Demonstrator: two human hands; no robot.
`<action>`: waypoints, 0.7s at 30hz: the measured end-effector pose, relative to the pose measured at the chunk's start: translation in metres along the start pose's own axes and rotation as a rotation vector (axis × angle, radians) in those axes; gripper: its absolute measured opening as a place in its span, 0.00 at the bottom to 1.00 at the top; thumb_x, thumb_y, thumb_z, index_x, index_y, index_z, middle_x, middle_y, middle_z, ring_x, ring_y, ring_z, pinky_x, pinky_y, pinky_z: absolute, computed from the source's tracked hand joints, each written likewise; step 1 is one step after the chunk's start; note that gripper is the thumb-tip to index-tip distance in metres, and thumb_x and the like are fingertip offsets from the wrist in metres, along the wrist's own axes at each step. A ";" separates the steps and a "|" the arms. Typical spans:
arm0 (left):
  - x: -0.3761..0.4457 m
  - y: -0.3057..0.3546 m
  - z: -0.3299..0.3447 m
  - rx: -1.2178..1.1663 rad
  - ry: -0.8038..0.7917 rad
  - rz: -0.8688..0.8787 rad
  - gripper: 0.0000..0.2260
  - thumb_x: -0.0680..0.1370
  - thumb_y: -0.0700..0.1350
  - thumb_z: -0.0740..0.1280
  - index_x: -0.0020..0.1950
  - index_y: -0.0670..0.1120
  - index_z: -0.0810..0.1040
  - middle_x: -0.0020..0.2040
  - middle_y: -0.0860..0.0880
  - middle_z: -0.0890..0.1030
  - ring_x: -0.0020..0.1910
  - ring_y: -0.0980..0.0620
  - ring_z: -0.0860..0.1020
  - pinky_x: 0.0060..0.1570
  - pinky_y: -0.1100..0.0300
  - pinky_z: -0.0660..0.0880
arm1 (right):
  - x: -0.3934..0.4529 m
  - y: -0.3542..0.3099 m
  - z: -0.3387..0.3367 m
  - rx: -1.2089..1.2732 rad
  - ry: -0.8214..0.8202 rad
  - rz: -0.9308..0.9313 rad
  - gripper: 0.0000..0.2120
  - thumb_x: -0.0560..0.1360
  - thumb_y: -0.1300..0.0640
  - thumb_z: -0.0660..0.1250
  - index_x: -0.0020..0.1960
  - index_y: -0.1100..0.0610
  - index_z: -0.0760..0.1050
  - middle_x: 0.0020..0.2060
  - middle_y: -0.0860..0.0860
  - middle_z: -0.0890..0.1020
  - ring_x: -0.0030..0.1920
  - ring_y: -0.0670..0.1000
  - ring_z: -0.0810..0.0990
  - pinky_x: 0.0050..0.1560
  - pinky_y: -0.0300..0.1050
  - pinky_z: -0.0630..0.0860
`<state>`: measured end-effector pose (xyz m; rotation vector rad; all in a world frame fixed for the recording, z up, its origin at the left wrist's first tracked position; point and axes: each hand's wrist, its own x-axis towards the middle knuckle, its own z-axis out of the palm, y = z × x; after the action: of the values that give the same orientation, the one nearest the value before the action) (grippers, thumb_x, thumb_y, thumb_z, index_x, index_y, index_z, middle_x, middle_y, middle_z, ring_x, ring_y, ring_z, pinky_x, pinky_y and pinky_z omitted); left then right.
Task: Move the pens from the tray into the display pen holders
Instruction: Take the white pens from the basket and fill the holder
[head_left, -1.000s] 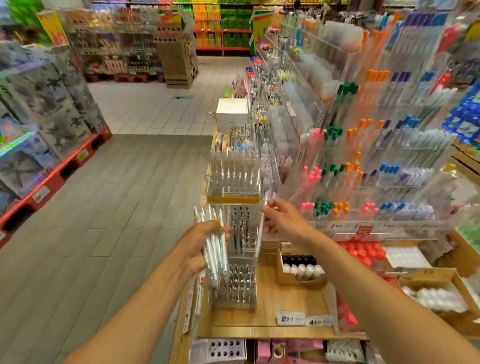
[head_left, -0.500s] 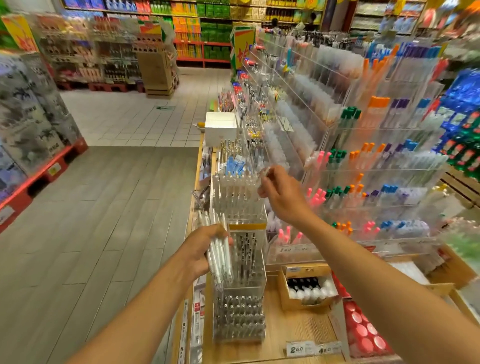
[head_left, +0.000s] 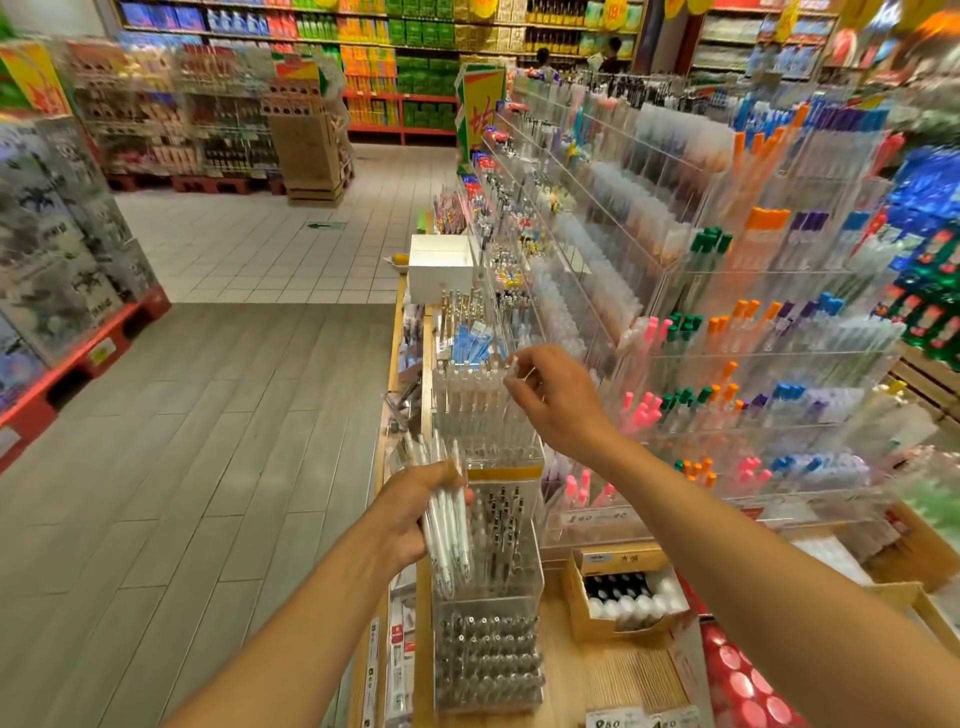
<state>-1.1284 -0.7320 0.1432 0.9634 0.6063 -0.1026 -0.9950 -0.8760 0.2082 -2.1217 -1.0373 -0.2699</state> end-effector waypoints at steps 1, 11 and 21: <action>0.000 0.001 0.001 0.003 0.004 0.002 0.07 0.74 0.30 0.64 0.50 0.37 0.72 0.30 0.40 0.79 0.25 0.46 0.79 0.26 0.55 0.78 | 0.002 0.001 0.000 -0.026 -0.021 -0.001 0.05 0.78 0.59 0.66 0.50 0.61 0.76 0.42 0.52 0.75 0.40 0.51 0.73 0.43 0.48 0.72; -0.005 0.008 0.002 0.031 0.049 0.034 0.03 0.75 0.31 0.64 0.46 0.36 0.75 0.32 0.40 0.78 0.25 0.48 0.78 0.28 0.56 0.78 | 0.024 -0.003 0.006 -0.321 -0.255 0.087 0.11 0.75 0.51 0.68 0.55 0.53 0.81 0.47 0.49 0.69 0.53 0.52 0.68 0.51 0.45 0.68; -0.016 0.012 0.006 -0.023 0.003 0.086 0.07 0.73 0.30 0.64 0.50 0.34 0.75 0.34 0.40 0.79 0.27 0.48 0.79 0.31 0.56 0.79 | 0.017 -0.021 0.000 -0.325 -0.194 0.070 0.13 0.75 0.51 0.70 0.59 0.50 0.78 0.50 0.47 0.75 0.54 0.50 0.72 0.56 0.48 0.72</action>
<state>-1.1347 -0.7322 0.1629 0.9660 0.5666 -0.0180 -0.9993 -0.8576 0.2276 -2.5120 -1.0855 -0.2121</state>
